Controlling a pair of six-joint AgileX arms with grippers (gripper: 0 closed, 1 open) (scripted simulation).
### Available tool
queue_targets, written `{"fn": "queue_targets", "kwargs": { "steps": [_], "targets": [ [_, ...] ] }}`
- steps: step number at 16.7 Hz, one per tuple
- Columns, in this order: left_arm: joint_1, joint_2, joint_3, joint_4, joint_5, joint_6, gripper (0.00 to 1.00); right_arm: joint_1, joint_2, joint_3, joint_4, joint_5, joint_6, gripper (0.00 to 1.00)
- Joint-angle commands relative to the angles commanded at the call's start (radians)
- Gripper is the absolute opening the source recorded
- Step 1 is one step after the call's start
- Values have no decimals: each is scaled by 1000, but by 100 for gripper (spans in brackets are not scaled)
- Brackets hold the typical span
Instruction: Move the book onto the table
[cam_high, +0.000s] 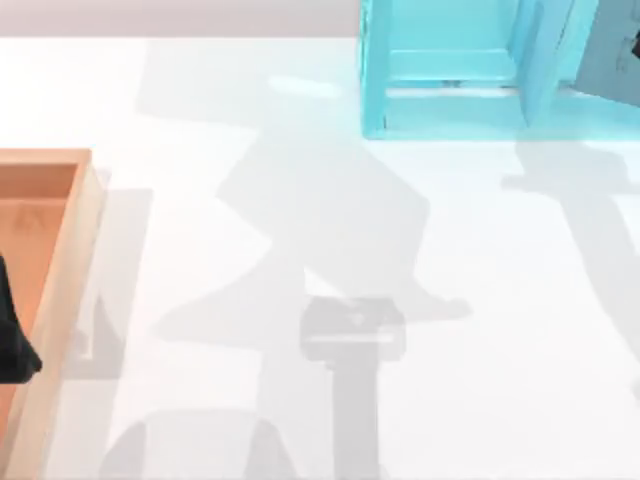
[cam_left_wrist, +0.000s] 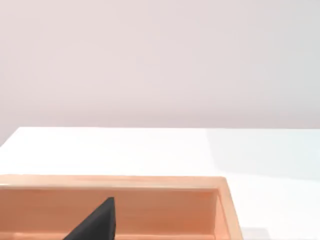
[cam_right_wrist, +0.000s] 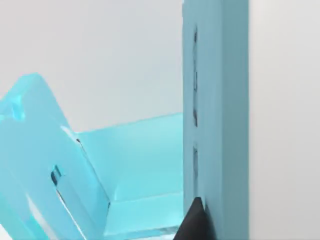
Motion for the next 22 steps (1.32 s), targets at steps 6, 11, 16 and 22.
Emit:
{"fn": "queue_targets", "kwargs": {
  "steps": [6, 11, 16, 22],
  "targets": [
    [0, 0, 0, 0, 0, 0, 100, 536, 197, 47, -52, 359, -247, 0],
    [0, 0, 0, 0, 0, 0, 100, 984, 357, 65, -114, 693, -526, 0],
    [0, 0, 0, 0, 0, 0, 100, 1272, 460, 78, -159, 990, -819, 0],
    [0, 0, 0, 0, 0, 0, 100, 1438, 516, 80, -188, 1186, -1031, 0]
  ]
}}
